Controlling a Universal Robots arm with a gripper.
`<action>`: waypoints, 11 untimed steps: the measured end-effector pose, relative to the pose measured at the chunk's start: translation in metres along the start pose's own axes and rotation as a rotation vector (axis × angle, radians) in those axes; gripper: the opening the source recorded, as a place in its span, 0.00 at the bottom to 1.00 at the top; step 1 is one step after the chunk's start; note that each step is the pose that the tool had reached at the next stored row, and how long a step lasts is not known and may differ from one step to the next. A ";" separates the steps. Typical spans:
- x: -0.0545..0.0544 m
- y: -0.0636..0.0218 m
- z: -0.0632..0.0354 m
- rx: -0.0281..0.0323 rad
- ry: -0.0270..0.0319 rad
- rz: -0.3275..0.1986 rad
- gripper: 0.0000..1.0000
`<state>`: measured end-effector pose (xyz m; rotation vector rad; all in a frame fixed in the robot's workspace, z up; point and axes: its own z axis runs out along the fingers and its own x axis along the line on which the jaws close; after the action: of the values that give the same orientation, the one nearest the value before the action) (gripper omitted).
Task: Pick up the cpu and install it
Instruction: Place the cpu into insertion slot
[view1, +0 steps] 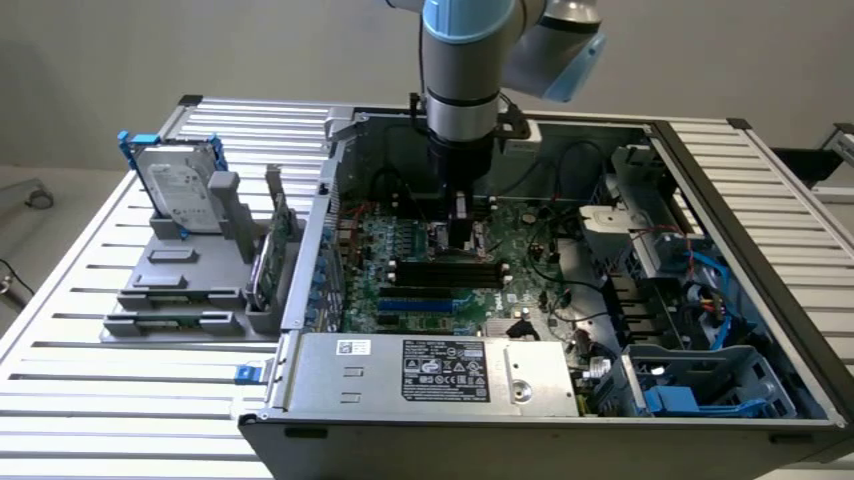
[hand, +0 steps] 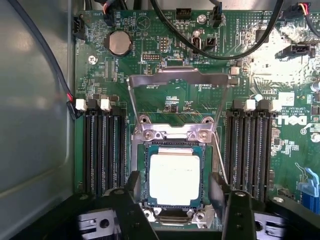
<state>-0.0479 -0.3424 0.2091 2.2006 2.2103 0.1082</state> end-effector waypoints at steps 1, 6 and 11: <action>0.000 0.0004 -0.0013 0.0002 -0.0001 0.000 0.54; 0.000 0.0022 -0.0093 0.0014 -0.0001 0.000 0.30; 0.000 -0.0079 -0.0150 0.0013 0.0121 0.001 0.13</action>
<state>-0.0567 -0.3429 0.2235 2.2076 2.2162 0.1205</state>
